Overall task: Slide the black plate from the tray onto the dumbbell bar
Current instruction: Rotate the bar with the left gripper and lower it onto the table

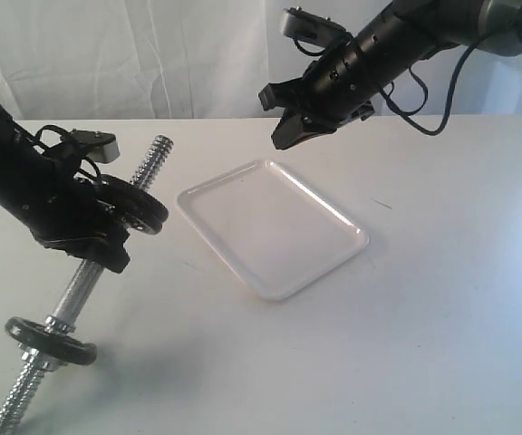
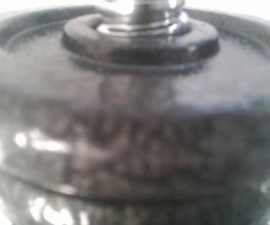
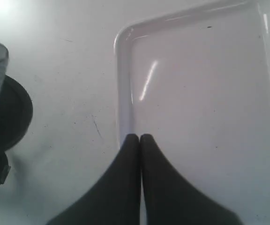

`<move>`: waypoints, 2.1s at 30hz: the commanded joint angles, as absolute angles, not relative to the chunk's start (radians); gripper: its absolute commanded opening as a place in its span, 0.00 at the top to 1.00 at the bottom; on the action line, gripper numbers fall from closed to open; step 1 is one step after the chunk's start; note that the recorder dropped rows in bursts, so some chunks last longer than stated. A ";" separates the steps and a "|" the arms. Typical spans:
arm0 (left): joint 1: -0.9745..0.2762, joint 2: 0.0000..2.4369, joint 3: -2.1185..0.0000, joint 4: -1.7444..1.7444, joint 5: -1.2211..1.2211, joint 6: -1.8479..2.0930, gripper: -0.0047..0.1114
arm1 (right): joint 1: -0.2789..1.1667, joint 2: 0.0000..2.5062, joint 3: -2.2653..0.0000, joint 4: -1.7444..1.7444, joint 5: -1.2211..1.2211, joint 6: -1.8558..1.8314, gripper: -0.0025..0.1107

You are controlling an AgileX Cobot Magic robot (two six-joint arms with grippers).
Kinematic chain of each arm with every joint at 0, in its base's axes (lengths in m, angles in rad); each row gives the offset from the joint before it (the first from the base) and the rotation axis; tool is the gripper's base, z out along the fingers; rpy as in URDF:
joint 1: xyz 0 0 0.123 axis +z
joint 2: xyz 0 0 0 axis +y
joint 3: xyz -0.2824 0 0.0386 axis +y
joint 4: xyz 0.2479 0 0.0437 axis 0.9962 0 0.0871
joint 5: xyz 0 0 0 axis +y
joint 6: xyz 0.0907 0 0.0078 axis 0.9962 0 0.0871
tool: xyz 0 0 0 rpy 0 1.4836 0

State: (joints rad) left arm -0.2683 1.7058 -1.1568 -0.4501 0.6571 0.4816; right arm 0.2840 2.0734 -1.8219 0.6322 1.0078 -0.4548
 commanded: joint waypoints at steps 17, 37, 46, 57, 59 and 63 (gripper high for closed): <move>-0.267 1.662 -1.187 -0.693 0.408 -0.116 0.96 | 0.283 2.077 -1.825 0.611 1.048 -0.424 0.98; -0.271 1.719 -1.146 -0.850 0.337 -0.329 0.96 | 0.283 2.077 -1.825 0.607 1.068 -0.424 0.98; -0.271 1.741 -1.144 -0.848 0.400 -0.373 0.96 | 0.283 2.077 -1.825 0.607 1.074 -0.422 0.98; -0.271 1.748 -1.140 -0.789 0.390 -0.392 0.96 | 0.283 2.077 -1.825 0.607 1.092 -0.422 0.98; -0.271 1.754 -1.140 -0.789 0.406 -0.392 0.96 | 0.283 2.077 -1.825 0.607 1.092 -0.422 0.98; -0.271 1.759 -1.140 -0.789 0.436 -0.392 0.96 | 0.283 2.077 -1.825 0.607 1.094 -0.422 0.98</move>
